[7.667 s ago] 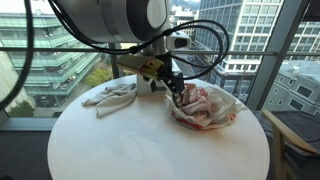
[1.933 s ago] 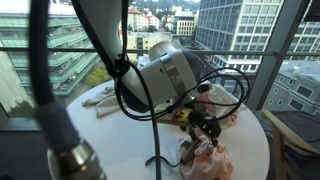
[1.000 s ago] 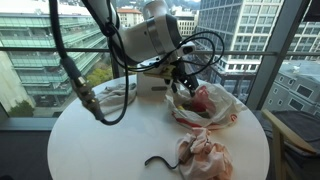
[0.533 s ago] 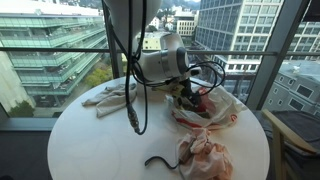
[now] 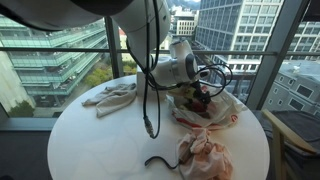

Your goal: Remove the brown object, the pink shirt, the turnip plushy and the yellow container from the plastic

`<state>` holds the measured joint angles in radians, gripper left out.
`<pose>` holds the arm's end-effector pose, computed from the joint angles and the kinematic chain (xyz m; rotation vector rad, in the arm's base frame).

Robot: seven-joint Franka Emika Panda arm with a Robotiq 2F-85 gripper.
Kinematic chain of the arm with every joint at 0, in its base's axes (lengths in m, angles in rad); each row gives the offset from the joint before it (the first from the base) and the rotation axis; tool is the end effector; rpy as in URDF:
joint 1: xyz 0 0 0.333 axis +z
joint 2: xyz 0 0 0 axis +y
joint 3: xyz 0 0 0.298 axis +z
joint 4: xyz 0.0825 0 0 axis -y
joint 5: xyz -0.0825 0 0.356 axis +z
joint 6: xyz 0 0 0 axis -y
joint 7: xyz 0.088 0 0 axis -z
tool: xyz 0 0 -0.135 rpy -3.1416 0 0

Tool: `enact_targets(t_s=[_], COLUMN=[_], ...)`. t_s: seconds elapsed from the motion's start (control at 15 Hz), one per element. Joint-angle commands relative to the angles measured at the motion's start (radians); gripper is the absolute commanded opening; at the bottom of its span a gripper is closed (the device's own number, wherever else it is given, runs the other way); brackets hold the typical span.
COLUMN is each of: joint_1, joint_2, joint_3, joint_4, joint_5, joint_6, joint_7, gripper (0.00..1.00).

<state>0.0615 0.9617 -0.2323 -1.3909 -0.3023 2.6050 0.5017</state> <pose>0.7192 -0.0865 0.1469 2.7593 -0.4275 0.4459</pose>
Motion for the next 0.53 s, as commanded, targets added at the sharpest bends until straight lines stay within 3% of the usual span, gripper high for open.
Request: enact_targets(t_s=[0.0, 0.2, 0.47], joint_1=[-0.006, 0.011, 0.07], joint_2=[0.076, 0.047, -0.137], joint_3=[-0.013, -0.03, -0.075], joint_4=[0.08, 0.043, -0.114], joint_5=[0.069, 0.077, 0.036], joint_6=[-0.044, -0.031, -0.037], joint_7=[-0.047, -0.042, -0.043], gripper=[0.58, 0.37, 0.08])
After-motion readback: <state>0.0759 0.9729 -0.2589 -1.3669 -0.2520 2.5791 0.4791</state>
